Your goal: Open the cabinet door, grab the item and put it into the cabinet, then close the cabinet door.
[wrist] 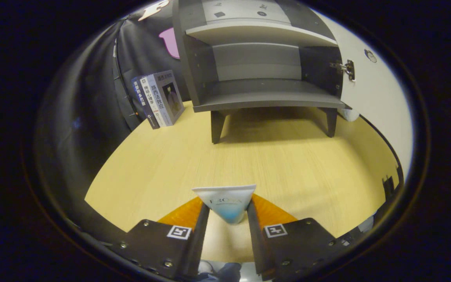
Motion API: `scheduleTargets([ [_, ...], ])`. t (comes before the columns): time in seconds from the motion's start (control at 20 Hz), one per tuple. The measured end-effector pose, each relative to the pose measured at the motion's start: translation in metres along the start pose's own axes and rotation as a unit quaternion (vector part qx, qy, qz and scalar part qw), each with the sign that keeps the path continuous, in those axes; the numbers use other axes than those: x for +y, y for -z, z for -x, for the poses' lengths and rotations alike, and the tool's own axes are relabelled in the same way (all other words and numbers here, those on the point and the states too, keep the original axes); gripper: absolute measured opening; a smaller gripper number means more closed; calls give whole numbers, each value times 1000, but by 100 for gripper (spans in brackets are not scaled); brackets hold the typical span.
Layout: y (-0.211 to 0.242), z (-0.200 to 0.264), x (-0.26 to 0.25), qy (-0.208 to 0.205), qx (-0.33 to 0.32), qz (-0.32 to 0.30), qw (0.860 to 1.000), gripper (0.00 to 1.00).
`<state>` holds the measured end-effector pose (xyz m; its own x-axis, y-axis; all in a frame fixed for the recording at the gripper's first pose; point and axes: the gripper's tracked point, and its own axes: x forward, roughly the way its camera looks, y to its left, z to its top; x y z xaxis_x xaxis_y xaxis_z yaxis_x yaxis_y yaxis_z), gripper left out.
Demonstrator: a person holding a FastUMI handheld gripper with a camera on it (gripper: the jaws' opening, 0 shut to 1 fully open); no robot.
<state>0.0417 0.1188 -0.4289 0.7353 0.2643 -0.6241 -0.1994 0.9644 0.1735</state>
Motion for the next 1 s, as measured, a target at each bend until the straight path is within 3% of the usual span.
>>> scheduleTargets([
  [0.05, -1, 2, -1, 2, 3, -4, 1000, 49],
  [0.4, -40, 36, -9, 3, -22, -11, 1000, 48],
  [1.0, -236, 138, -10, 20, -150, 37, 988, 48],
])
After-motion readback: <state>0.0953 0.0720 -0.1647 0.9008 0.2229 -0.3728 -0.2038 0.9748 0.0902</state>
